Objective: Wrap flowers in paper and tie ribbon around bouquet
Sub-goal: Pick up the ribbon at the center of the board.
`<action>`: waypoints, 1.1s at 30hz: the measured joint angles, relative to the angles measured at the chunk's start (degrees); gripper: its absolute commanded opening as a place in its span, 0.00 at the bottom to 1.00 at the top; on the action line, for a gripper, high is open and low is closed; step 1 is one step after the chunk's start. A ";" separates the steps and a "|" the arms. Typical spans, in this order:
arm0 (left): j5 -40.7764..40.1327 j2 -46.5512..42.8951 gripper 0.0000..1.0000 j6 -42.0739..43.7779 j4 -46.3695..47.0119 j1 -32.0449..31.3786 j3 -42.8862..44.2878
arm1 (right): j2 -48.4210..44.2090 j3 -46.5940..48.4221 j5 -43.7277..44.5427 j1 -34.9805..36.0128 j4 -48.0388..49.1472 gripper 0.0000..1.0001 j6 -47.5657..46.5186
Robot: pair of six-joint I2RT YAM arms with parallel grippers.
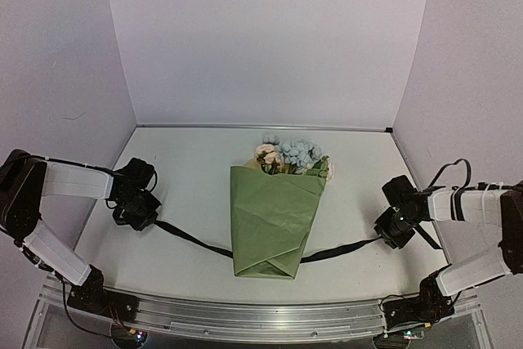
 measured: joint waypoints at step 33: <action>6.40 5.71 0.00 13.61 17.41 3.63 7.43 | 7.93 12.58 1.15 -7.59 2.04 0.00 -8.71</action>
